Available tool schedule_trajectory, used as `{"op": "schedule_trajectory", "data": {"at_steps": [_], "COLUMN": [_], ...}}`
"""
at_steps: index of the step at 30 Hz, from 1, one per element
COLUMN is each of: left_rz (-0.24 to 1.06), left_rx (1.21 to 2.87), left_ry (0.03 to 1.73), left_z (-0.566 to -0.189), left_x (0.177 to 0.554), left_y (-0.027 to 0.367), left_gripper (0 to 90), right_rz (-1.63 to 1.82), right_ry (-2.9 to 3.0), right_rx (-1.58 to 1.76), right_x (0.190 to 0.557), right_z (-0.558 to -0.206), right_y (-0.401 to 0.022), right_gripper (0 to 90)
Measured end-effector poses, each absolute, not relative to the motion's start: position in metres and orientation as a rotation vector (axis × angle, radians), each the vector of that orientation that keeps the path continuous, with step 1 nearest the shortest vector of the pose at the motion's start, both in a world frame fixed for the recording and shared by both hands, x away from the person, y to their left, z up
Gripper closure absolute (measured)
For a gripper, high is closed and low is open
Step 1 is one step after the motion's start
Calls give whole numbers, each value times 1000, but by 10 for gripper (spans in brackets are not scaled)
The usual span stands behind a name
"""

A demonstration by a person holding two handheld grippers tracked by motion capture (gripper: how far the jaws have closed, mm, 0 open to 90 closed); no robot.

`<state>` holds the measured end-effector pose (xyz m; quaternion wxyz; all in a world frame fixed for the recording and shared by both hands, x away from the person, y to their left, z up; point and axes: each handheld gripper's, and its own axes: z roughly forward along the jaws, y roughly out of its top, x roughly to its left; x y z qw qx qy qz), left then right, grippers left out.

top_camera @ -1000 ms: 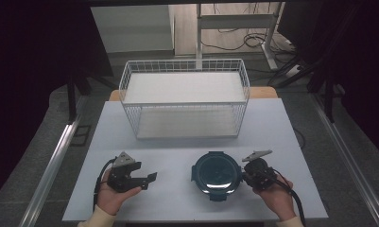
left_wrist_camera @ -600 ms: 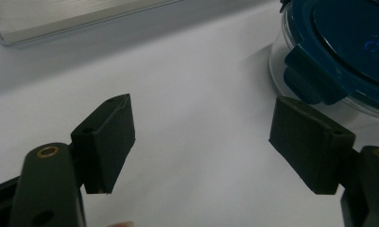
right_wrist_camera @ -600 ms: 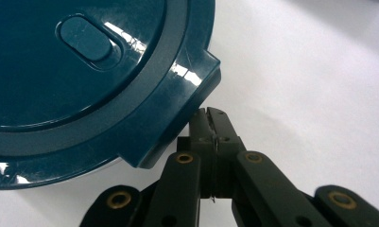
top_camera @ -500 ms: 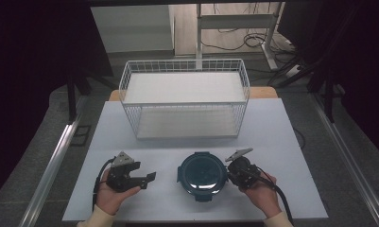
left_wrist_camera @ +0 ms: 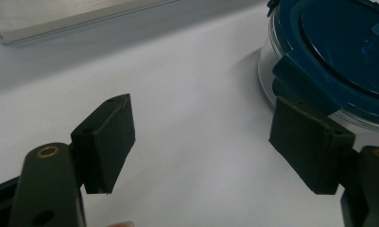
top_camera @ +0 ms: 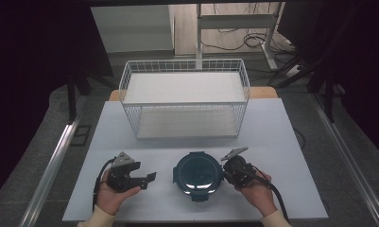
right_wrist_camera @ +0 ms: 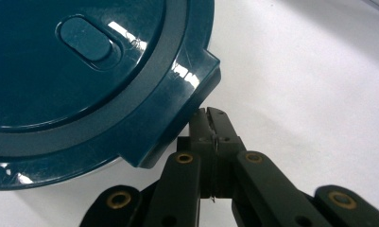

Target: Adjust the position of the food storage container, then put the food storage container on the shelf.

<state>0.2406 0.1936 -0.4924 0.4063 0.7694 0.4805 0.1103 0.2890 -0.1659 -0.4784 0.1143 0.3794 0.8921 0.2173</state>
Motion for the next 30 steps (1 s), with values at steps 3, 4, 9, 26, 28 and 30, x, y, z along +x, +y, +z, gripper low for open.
{"op": "schedule_trajectory", "data": {"at_steps": [3, 4, 9, 26, 28, 30], "left_rz": [280, 283, 286, 242, 239, 229], "left_rx": [1940, 1939, 1933, 1912, 1915, 1914], "left_ry": [1210, 1210, 1214, 1240, 1236, 1234], "left_z": [-492, -493, -493, -486, -484, -482], "left_x": [240, 240, 239, 237, 236, 236], "left_y": [194, 195, 196, 192, 189, 187], "left_gripper": [225, 225, 221, 197, 195, 194], "right_rz": [706, 715, 825, 1029, 1043, 1065], "right_ry": [2629, 2615, 2539, 2457, 2455, 2459], "right_rx": [1137, 1150, 1203, 1344, 1359, 1368], "right_x": [292, 292, 292, 289, 290, 290], "right_z": [-478, -477, -470, -471, -470, -469], "right_y": [-174, -177, -198, -227, -227, -227], "right_gripper": [895, 895, 892, 174, 171, 171]}}
